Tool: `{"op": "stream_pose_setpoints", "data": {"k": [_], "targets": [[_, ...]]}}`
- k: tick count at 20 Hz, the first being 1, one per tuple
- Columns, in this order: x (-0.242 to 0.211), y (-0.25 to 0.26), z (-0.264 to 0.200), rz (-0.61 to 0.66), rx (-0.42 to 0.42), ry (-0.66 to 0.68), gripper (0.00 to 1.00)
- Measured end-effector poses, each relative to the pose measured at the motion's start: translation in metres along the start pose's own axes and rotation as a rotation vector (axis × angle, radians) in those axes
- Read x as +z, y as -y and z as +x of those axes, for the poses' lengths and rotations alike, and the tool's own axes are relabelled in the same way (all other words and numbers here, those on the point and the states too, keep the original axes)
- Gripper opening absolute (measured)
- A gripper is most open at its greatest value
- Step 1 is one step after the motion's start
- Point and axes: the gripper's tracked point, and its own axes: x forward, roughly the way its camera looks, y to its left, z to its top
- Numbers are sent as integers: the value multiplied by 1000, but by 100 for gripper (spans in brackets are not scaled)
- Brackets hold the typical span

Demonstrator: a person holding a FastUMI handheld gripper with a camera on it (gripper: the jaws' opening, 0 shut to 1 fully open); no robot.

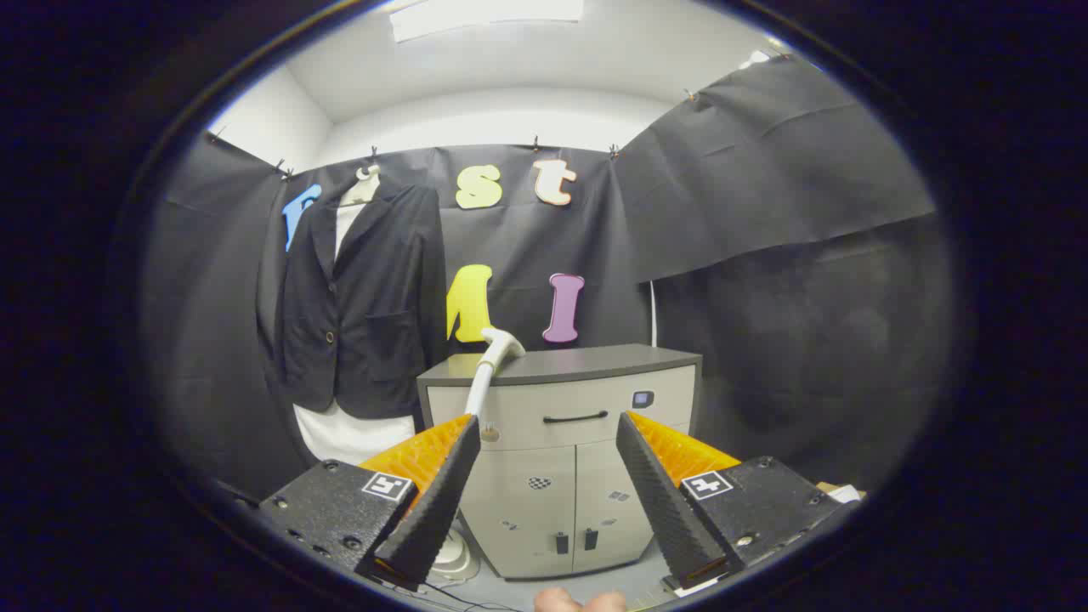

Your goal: Iron the clothes twice with a garment steamer, once on the left side and once on the right side.

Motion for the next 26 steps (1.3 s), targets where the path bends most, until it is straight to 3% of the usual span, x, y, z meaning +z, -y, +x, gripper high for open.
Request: {"op": "stream_pose_setpoints", "data": {"k": [3,15,26], "targets": [[0,-9,-10,7,-6,-25,100],[5,-14,-1,-39,134,-55,100],[-11,6,5,1,117,-118,100]]}}
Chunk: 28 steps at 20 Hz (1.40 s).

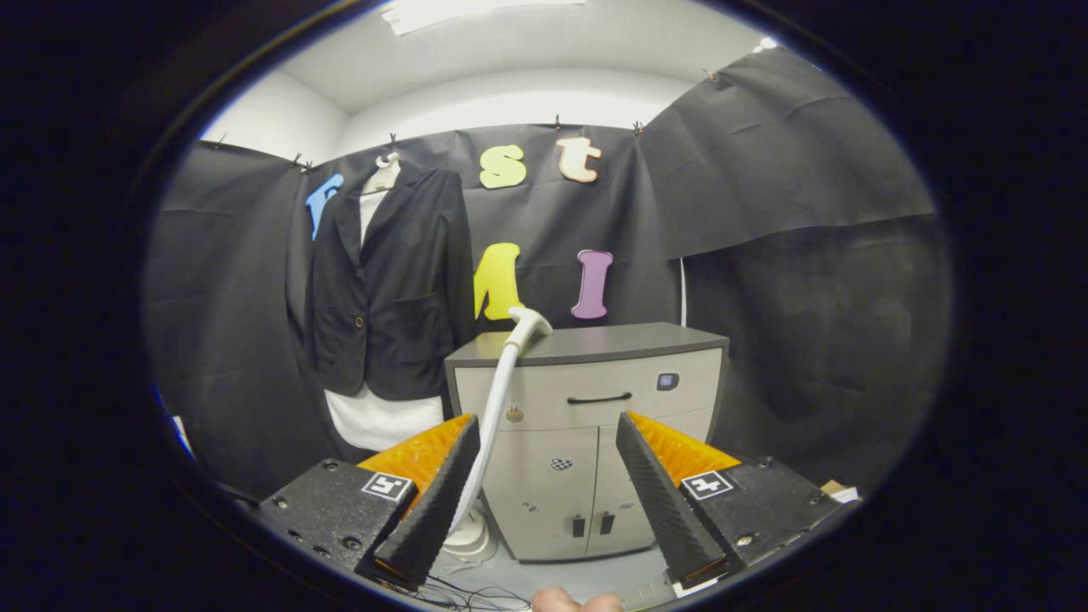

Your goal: Iron the clothes twice with a garment steamer, once on the left side and once on the right side.

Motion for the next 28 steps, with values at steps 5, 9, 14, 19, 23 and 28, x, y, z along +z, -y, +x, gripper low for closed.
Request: {"op": "stream_pose_setpoints", "data": {"k": [5,9,14,19,23,28], "targets": [[-2,2,2,16,-30,-17,100],[7,-1,6,4,-65,-12,100],[19,-20,15,-6,-106,-13,100],[28,-41,24,14,-154,-26,100],[40,-47,47,3,-161,-79,100],[45,-59,103,46,-126,-170,100]]}}
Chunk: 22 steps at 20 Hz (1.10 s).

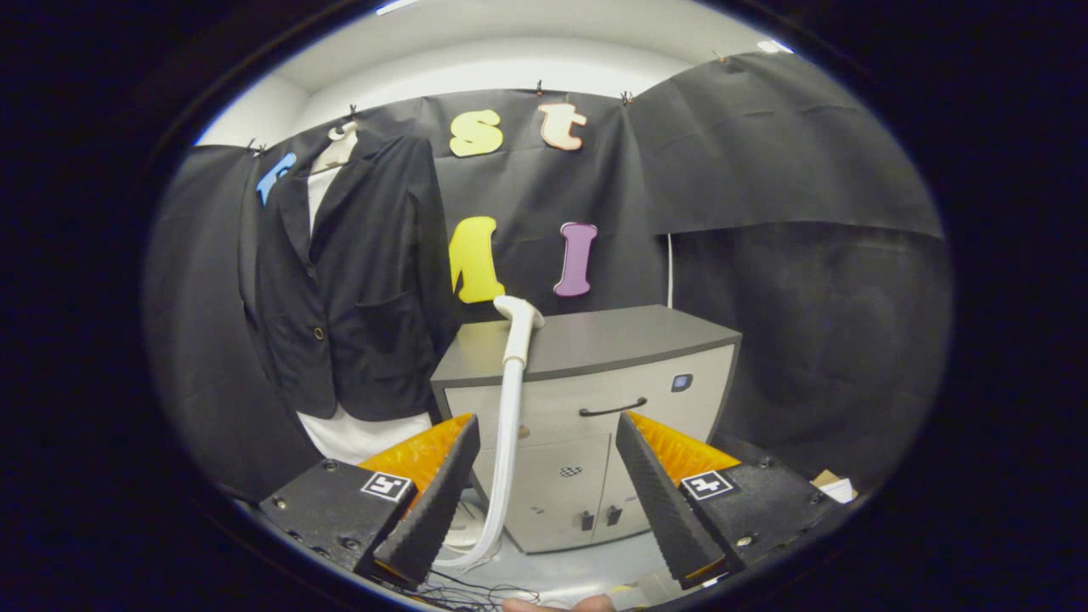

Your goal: Iron the clothes twice with a garment steamer, once on the left side and once on the right side.

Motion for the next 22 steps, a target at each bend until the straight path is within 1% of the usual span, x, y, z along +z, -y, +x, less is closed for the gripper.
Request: {"op": "stream_pose_setpoints", "data": {"k": [4,8,10,13,16,18,20,22], "targets": [[28,-11,67,7,25,-45,100],[57,-26,138,42,81,-118,100],[64,-29,170,45,102,-172,100],[63,-35,212,35,136,-267,100],[59,-39,241,70,154,-341,99],[54,-45,250,96,184,-374,97],[53,-43,254,101,182,-386,96],[56,-47,271,87,166,-371,94]]}}
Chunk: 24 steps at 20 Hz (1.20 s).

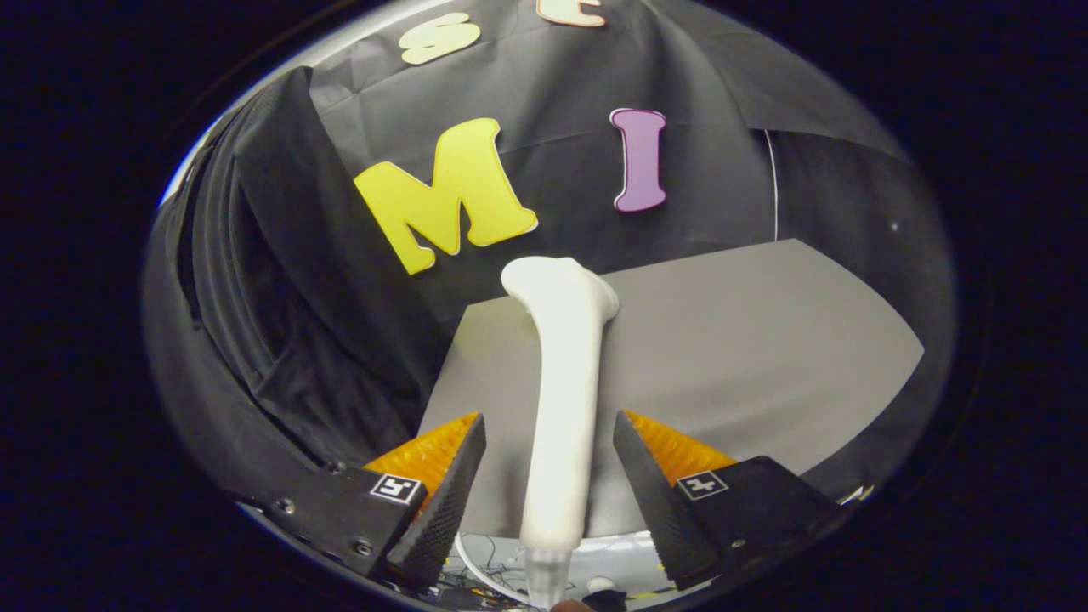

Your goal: Iron the clothes twice with a garment steamer, once on the left side and once on the right side.

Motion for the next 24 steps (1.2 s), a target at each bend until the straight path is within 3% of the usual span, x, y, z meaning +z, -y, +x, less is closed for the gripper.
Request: {"op": "stream_pose_setpoints", "data": {"k": [10,16,24], "targets": [[-12,17,20,-66,-173,-80,63],[-15,10,12,-16,-204,-83,37],[-38,-25,-38,27,-124,-90,33]]}}
